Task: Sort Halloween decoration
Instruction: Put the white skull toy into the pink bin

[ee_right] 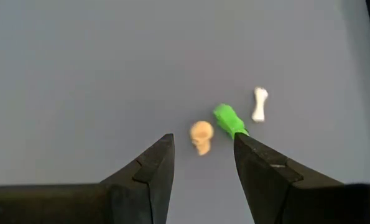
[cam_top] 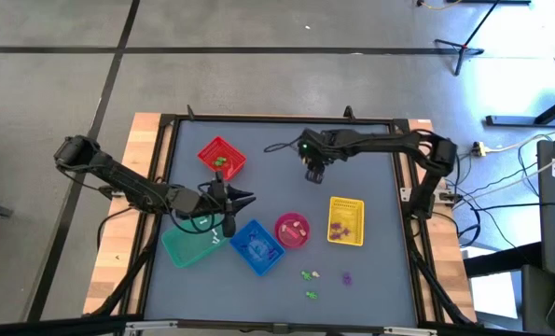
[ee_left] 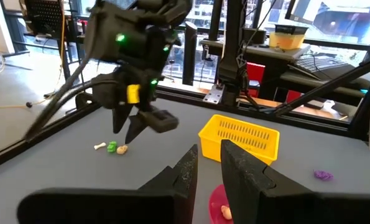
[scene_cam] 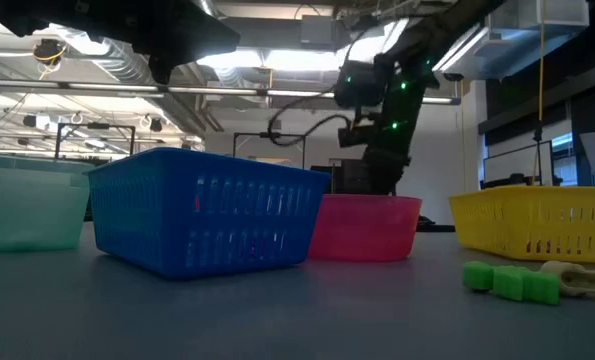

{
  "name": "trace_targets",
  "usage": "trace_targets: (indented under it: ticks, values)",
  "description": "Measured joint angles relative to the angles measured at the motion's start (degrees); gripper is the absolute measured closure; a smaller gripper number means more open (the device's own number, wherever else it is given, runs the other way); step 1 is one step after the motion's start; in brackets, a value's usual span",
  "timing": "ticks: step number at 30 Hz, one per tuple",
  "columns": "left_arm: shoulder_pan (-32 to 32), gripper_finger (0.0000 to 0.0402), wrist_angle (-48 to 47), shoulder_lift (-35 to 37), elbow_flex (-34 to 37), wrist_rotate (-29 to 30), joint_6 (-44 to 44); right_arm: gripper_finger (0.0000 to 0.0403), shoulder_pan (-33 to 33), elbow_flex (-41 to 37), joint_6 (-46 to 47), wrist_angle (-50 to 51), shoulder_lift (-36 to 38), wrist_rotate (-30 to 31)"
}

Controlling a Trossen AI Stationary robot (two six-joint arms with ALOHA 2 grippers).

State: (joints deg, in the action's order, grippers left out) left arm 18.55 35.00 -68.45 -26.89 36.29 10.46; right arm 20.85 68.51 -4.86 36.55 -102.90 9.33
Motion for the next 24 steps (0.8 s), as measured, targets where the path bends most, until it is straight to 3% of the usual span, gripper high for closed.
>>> trace_targets:
  ticks: [6, 24]
  values:
    - [0.0, 0.0346, 0.0, 0.0, 0.0, 0.01, -0.42, 0.0237, 2.62, 0.0, 11.56, -0.09, -2.27, -0.68]
    - [0.0, 0.0346, 0.0, 0.0, 0.0, 0.0, -0.54, 0.0237, 2.79, 0.07, 16.6, -2.96, -5.63, -2.76]
